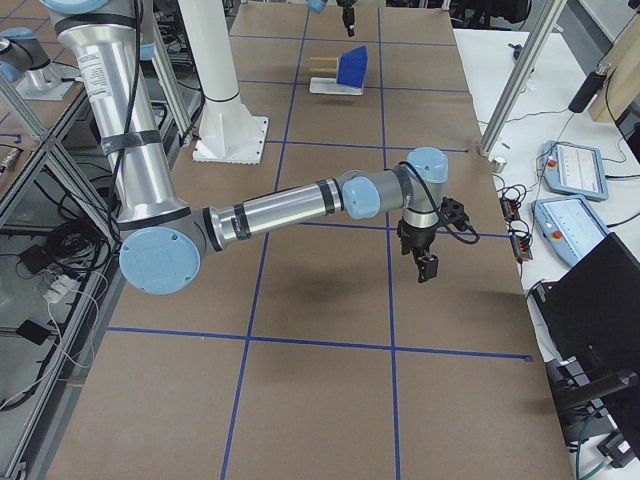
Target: Hang towel on rack
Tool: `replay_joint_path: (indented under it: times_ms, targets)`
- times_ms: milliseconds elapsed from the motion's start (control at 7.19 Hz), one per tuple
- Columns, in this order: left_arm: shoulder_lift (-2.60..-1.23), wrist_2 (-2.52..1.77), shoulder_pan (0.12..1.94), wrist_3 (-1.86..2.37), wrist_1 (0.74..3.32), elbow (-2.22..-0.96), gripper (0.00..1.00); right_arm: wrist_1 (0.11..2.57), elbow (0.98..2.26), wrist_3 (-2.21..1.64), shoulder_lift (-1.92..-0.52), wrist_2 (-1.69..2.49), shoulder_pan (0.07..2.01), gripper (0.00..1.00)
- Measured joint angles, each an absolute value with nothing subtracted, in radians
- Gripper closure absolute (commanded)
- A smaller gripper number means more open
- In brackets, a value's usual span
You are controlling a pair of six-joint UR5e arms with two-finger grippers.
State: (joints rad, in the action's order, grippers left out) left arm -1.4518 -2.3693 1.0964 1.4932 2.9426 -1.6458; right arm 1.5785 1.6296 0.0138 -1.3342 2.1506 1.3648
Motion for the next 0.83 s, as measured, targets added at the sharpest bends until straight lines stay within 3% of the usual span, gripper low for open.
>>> replay_joint_path:
  times_ms: [417,834]
  targets:
    - [-1.445,-2.413,1.211,1.188,2.825,-1.634,0.01,1.579,1.628,0.013,-1.387,2.144,1.394,0.00]
    - [-1.448,-2.401,1.438,0.459,2.355,-1.638,0.01,1.577,1.628,0.054,-1.448,2.148,1.441,0.00]
